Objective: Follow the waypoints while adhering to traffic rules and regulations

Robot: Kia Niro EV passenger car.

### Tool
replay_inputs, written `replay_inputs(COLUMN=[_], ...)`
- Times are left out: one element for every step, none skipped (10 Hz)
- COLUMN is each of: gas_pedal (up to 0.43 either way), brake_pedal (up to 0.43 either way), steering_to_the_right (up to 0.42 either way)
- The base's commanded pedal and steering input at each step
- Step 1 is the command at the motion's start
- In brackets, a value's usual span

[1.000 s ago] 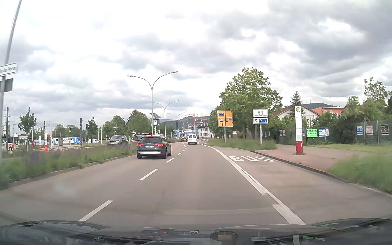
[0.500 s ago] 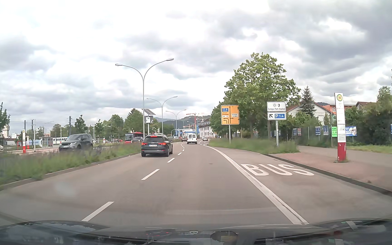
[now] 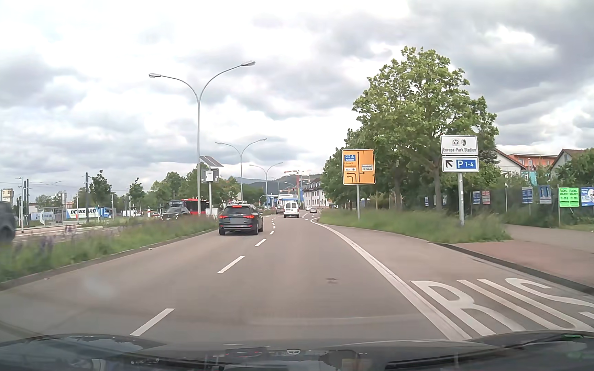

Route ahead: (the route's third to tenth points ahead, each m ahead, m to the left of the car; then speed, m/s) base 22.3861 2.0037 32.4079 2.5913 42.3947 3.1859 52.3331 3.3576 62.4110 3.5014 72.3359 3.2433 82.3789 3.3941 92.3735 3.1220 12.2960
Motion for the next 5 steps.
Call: replay_inputs(gas_pedal=[0.079,0.079,0.079,0.079,0.079], brake_pedal=[0.0,0.0,0.0,0.0,0.0], steering_to_the_right=[-0.005,-0.005,-0.005,-0.005,-0.005])
